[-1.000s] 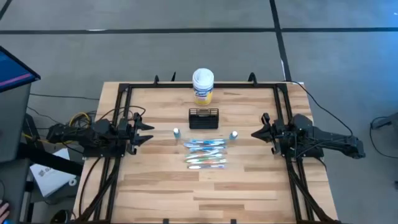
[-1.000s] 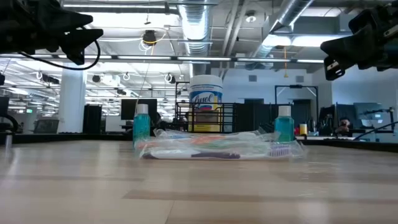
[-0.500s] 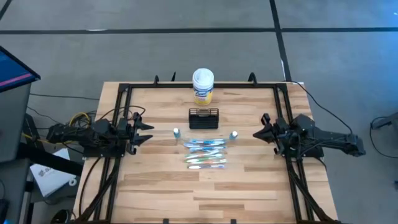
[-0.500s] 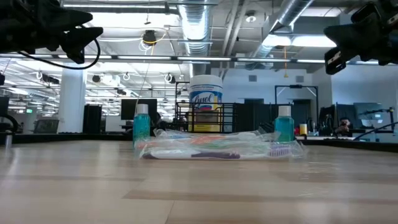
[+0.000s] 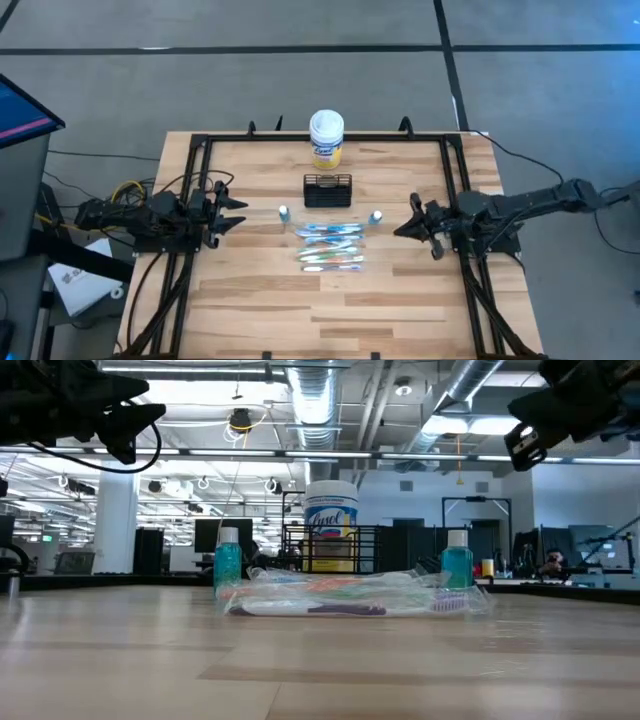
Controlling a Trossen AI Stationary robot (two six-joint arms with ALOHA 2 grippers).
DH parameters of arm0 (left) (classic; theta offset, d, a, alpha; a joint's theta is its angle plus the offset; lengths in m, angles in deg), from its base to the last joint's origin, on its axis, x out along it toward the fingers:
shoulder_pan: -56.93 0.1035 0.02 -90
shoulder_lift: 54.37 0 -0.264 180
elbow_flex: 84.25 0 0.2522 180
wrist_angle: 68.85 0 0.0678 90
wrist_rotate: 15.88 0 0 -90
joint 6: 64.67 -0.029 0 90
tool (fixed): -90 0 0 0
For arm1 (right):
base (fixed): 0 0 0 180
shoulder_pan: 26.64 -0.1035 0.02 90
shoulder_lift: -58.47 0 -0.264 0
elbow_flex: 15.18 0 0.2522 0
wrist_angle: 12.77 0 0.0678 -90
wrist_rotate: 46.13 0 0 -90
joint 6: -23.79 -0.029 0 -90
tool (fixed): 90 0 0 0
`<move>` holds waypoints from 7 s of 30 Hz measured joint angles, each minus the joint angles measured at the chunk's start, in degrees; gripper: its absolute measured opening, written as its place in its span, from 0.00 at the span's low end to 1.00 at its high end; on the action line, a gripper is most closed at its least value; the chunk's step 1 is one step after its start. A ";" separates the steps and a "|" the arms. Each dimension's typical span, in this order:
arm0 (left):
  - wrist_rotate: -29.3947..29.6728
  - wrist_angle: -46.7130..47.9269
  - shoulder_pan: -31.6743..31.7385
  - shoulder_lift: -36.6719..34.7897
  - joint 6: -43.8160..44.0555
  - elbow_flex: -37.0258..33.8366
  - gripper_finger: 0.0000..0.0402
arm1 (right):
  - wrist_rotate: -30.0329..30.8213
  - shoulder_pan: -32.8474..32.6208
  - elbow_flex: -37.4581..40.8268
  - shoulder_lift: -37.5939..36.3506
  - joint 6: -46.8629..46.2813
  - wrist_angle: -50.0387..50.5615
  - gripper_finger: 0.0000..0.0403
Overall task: Pick & Place toothbrushing station
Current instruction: Put the violet toothbrush into the black wire organizer
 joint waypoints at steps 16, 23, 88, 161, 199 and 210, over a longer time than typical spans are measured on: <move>0.00 0.09 -0.02 0.00 0.23 0.00 0.44 | 7.15 -11.86 -15.23 30.16 -0.70 7.35 0.00; -0.02 0.14 0.00 0.00 0.23 0.00 0.44 | 11.03 -15.45 -18.99 39.93 -4.44 8.72 0.00; -0.02 -2.42 -0.01 6.32 0.25 0.00 0.44 | 13.61 -11.52 -29.47 64.05 -9.93 16.68 0.18; -6.05 -35.11 -10.84 88.01 16.53 35.17 0.44 | 24.52 -13.51 -71.17 63.96 10.67 60.01 0.00; 0.13 -37.70 -9.46 104.72 16.05 46.36 0.44 | 24.55 -13.47 -71.17 63.99 11.26 59.60 0.00; 0.31 -38.09 -9.49 104.39 13.74 46.36 0.27 | 24.55 -13.43 -71.17 63.99 11.26 59.56 0.00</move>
